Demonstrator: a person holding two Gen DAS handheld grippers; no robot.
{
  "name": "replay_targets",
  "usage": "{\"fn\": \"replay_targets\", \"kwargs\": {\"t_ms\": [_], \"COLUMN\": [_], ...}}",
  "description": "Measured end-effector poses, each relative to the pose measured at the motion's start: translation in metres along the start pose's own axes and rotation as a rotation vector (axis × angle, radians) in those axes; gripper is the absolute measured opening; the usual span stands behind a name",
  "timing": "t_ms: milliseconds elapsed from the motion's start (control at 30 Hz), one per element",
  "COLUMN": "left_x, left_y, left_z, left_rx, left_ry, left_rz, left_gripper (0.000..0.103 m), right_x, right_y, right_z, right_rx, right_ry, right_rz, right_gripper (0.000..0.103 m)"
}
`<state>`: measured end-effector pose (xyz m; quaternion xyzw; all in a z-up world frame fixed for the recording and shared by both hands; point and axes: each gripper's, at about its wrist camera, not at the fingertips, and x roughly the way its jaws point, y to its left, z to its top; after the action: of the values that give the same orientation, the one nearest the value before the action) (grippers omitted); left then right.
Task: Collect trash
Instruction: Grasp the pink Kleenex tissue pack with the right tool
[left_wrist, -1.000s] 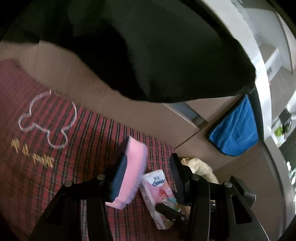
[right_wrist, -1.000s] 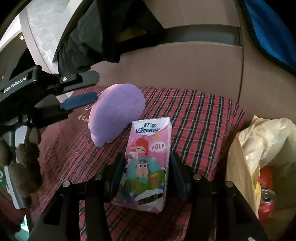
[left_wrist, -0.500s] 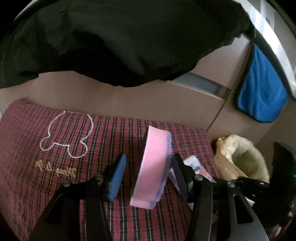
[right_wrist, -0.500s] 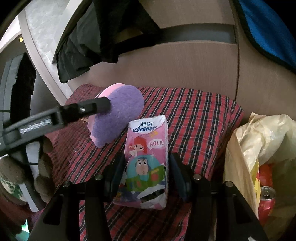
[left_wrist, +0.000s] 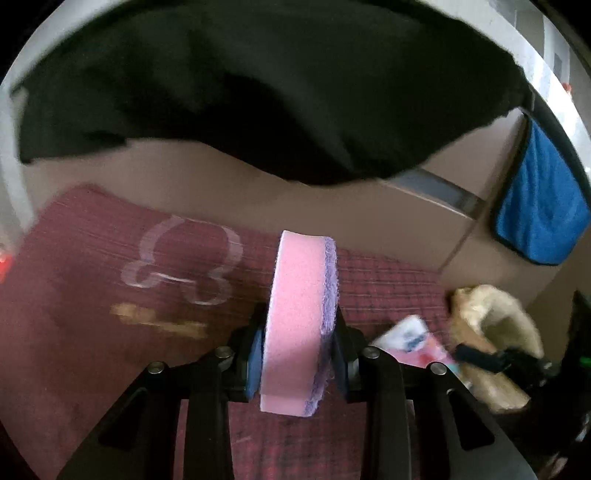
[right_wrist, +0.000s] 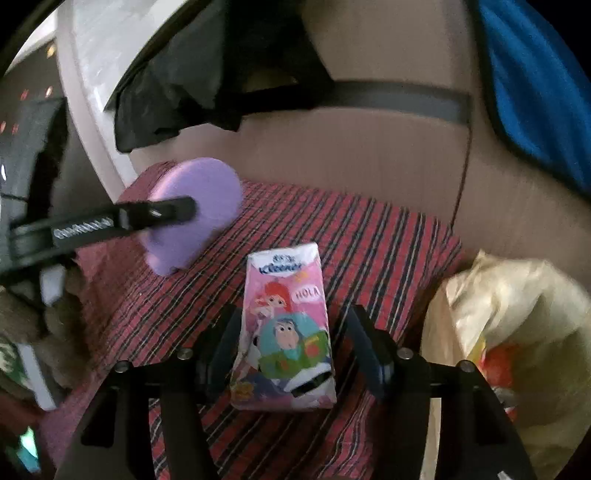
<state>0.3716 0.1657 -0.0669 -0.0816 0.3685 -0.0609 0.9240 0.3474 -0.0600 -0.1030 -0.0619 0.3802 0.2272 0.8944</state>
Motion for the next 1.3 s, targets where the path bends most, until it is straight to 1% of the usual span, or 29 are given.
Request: {"fn": "replay_targets", "kwargs": {"t_ms": [33,100,167,300,367,433,500,533,567,633,733,800,833,867,967,1000,1033,1067,1100,1133,1200,1300], "left_x": [-0.011,-0.025,-0.035,-0.046,-0.047,-0.048,-0.047,-0.047,-0.048,-0.050,-0.062,-0.073,-0.079,-0.084,-0.101,-0.105,-0.108,-0.111,-0.113,-0.115,-0.115,-0.113], "left_y": [0.004,0.013,0.024,0.038,0.041,0.042,0.041,0.041,0.040,0.038,0.030,0.023,0.019,0.015,0.005,0.002,0.001,0.000,0.000,0.000,0.001,0.002], "left_z": [-0.002,-0.005,-0.010,-0.023,-0.030,-0.036,-0.042,-0.045,-0.047,-0.051,-0.054,-0.053,-0.053,-0.052,-0.052,-0.053,-0.054,-0.055,-0.057,-0.058,-0.061,-0.070], "left_rx": [0.010,0.005,-0.015,-0.057,-0.064,-0.074,-0.087,-0.091,-0.095,-0.098,-0.099,-0.096,-0.093,-0.090,-0.105,-0.105,-0.103,-0.099,-0.097,-0.098,-0.108,-0.125], "left_ry": [-0.017,-0.032,-0.036,-0.029,-0.035,-0.037,-0.033,-0.032,-0.031,-0.035,-0.063,-0.088,-0.101,-0.114,-0.143,-0.148,-0.149,-0.150,-0.151,-0.150,-0.145,-0.132], "left_rz": [0.032,0.053,0.057,0.059,0.074,0.084,0.084,0.085,0.087,0.095,0.107,0.104,0.103,0.100,0.086,0.085,0.085,0.086,0.086,0.083,0.075,0.066], "left_gripper": [0.032,0.032,0.032,0.032,0.032,0.032,0.032,0.032,0.032,0.032,0.032,0.032,0.032,0.032,0.032,0.032,0.032,0.032,0.032,0.032,0.032,0.032], "right_x": [0.001,0.007,0.015,0.035,0.044,0.047,0.046,0.045,0.043,0.035,0.013,-0.004,-0.015,-0.022,-0.038,-0.041,-0.042,-0.041,-0.039,-0.036,-0.025,-0.007], "right_y": [0.005,0.011,0.015,0.013,0.011,0.008,0.009,0.011,0.012,0.016,0.021,0.024,0.026,0.028,0.033,0.033,0.033,0.031,0.027,0.023,0.018,0.019], "right_z": [0.003,0.008,0.011,0.014,0.014,0.016,0.017,0.017,0.017,0.017,0.019,0.021,0.022,0.023,0.023,0.021,0.019,0.015,0.012,0.009,0.004,-0.005], "right_rx": [-0.030,-0.074,-0.098,-0.106,-0.094,-0.074,-0.072,-0.074,-0.075,-0.082,-0.083,-0.079,-0.079,-0.081,-0.098,-0.103,-0.109,-0.110,-0.103,-0.087,-0.060,-0.067], "right_ry": [0.004,0.016,0.038,0.088,0.110,0.110,0.113,0.110,0.105,0.083,0.027,-0.018,-0.041,-0.055,-0.067,-0.076,-0.079,-0.071,-0.055,-0.045,-0.024,0.007], "right_rz": [-0.011,-0.036,-0.052,-0.084,-0.081,-0.077,-0.078,-0.073,-0.067,-0.052,-0.030,-0.008,-0.005,-0.004,0.002,0.000,-0.011,-0.022,-0.020,-0.016,-0.007,-0.026], "right_gripper": [0.058,0.059,0.060,0.060,0.065,0.066,0.064,0.061,0.055,0.051,0.041,0.038,0.034,0.033,0.033,0.033,0.039,0.054,0.061,0.063,0.062,0.062]}}
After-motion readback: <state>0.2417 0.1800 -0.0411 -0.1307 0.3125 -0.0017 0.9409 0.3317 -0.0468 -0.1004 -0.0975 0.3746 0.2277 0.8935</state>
